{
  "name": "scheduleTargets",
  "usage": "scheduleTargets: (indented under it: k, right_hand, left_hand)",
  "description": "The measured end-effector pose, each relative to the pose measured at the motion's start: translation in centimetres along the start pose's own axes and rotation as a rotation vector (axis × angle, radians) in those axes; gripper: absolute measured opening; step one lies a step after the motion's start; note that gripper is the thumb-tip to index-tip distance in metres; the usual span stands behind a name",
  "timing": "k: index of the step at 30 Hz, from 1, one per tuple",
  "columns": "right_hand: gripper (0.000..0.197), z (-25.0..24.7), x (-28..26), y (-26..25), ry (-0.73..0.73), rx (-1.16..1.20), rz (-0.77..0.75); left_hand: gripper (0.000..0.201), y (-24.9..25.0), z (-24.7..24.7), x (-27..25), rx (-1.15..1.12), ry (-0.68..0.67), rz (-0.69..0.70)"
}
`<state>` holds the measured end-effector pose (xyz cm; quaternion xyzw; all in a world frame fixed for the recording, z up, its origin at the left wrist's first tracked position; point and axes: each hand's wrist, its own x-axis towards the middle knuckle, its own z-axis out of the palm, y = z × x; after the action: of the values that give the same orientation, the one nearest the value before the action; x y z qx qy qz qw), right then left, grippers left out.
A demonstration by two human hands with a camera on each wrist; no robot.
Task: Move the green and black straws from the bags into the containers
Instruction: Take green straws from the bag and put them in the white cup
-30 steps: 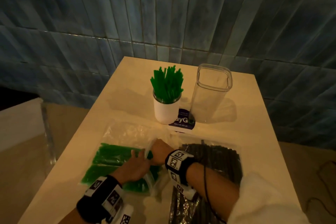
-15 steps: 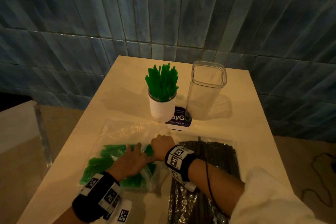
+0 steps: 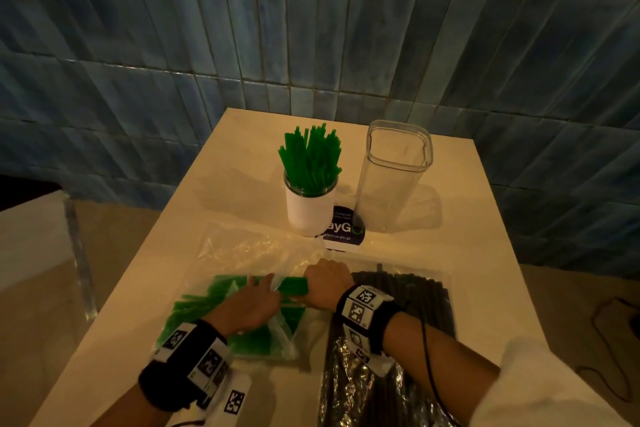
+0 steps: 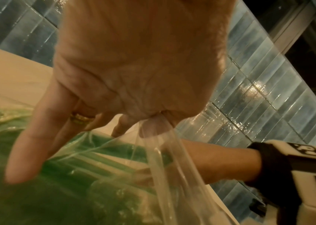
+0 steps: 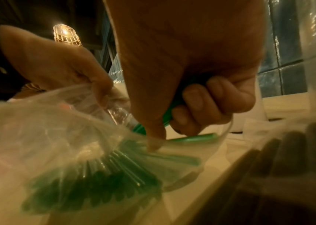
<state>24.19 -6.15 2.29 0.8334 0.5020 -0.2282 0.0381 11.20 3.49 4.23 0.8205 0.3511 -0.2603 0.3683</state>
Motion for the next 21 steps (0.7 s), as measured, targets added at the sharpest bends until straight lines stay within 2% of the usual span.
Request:
scheduleTargets:
  k: [8,12,13,16,18,20,21]
  right_hand:
    - [0.053,-3.6,-3.7,3.7,-0.063,-0.1,0.021]
    - [0.058,-5.9,-6.3,6.4,-0.146,-0.15,0.128]
    - [0.06,-6.8,-7.2,7.2,-0.148,-0.165,0.157]
    - [0.062,-9.9,-9.8,8.9,-0.106,-0.195,0.235]
    - [0.062,-11.8,-11.3,9.6,-0.056,-0.184,0.281]
    - [0.061,-13.2,-12.4,9.7,0.001,-0.171,0.312]
    - [0.061,-13.6,-12.8,9.4,0.027,-0.18,0.317]
  left_hand:
    - [0.051,1.0,-0.6,-0.3,-0.003,-0.04,0.017]
    - [0.054,1.0,-0.9,0.1,0.156,-0.085,0.027]
    - [0.062,0.6,-0.7,0.6,0.195,-0.11,0.026]
    - [0.111,-0.9,0.2,2.6,0.235,-0.166,0.015]
    - [0.126,-0.7,0.3,2.4,0.198,-0.164,0.009]
    - [0.136,0.0,-0.2,1.5,0.147,-0.044,0.036]
    - [0.139,0.6,-0.4,0.9,0.138,0.104,0.08]
